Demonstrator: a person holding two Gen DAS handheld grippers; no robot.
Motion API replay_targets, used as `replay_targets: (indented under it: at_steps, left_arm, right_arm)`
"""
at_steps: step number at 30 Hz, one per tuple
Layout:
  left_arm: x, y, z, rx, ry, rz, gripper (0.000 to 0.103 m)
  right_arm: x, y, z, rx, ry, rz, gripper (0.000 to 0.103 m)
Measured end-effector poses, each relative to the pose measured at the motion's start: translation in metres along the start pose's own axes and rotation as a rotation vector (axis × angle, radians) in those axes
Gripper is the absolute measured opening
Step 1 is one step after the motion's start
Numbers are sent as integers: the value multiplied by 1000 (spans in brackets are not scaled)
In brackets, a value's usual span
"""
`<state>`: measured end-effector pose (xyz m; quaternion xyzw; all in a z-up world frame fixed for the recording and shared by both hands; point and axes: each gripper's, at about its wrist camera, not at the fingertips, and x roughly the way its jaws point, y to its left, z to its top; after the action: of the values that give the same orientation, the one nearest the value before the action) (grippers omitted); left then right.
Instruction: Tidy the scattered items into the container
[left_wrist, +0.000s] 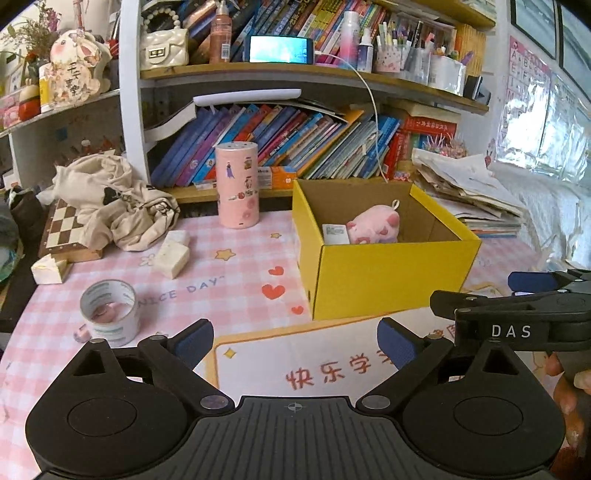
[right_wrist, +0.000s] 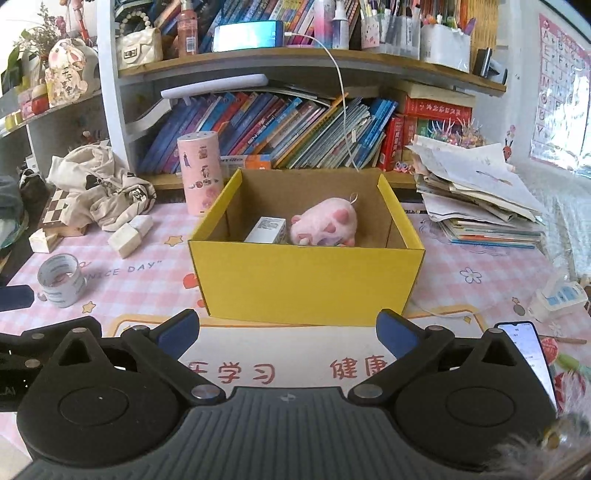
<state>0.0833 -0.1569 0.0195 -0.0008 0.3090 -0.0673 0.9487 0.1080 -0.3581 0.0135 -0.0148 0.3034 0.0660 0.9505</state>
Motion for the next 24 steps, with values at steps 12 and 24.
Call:
replay_targets:
  at_steps: [12,24]
  left_arm:
    - [-23,29,-19,13,2,11,98]
    - [-42,70,-33,-56,-3,82,100]
  right_arm:
    - [-12,43,-18,-42,10,-5,103]
    - [-16,93,-22,-106,25,66,103]
